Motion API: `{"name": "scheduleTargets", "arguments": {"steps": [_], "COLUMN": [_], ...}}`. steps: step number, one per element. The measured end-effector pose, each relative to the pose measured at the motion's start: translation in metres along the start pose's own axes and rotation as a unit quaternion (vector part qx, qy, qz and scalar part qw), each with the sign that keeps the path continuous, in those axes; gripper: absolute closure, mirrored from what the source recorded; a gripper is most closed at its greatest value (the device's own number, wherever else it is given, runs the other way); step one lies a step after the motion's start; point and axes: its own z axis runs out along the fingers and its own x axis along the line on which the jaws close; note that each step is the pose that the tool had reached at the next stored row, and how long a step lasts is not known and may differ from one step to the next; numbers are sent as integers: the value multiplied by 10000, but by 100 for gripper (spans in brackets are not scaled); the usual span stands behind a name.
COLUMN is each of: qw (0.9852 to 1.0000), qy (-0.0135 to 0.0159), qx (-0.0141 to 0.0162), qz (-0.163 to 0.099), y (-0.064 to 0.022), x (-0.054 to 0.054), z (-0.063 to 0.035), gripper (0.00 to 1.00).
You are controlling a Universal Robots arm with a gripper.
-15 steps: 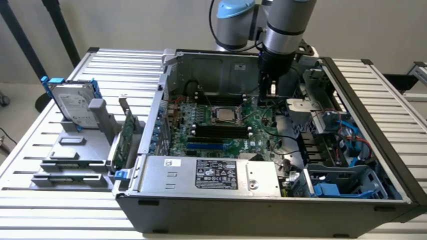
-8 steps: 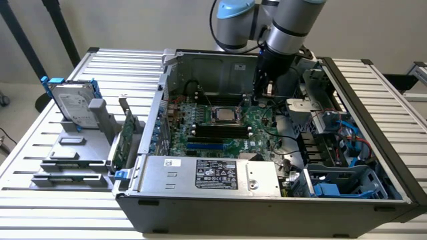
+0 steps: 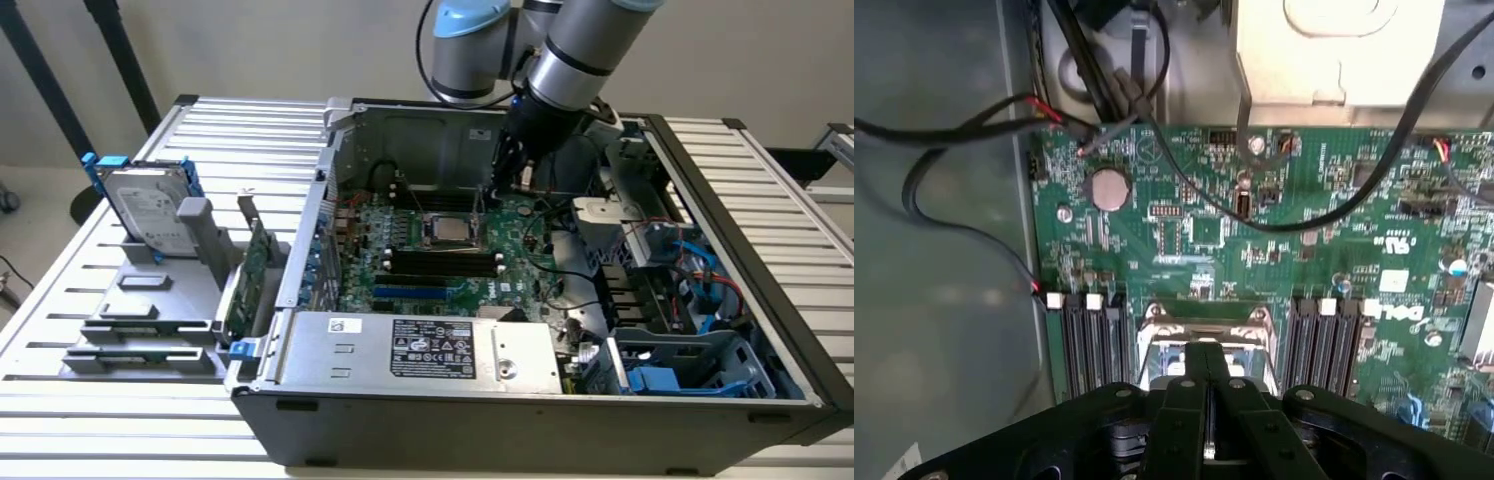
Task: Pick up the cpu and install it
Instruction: 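Close the cpu cover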
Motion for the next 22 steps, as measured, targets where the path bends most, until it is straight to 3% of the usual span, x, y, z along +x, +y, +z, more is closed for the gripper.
{"name": "scheduleTargets", "arguments": {"steps": [5, 9, 13, 16, 22], "qw": [9999, 9998, 9996, 9996, 9996], "qy": [18, 47, 68, 68, 68], "qx": [100, 199, 266, 289, 292], "qz": [3, 1, 0, 2, 3], "y": [-124, -231, -361, -452, -554], "x": [-9, -15, -25, -45, -115], "z": [40, 70, 110, 155, 280], "gripper": [89, 89, 89, 89, 89]}}
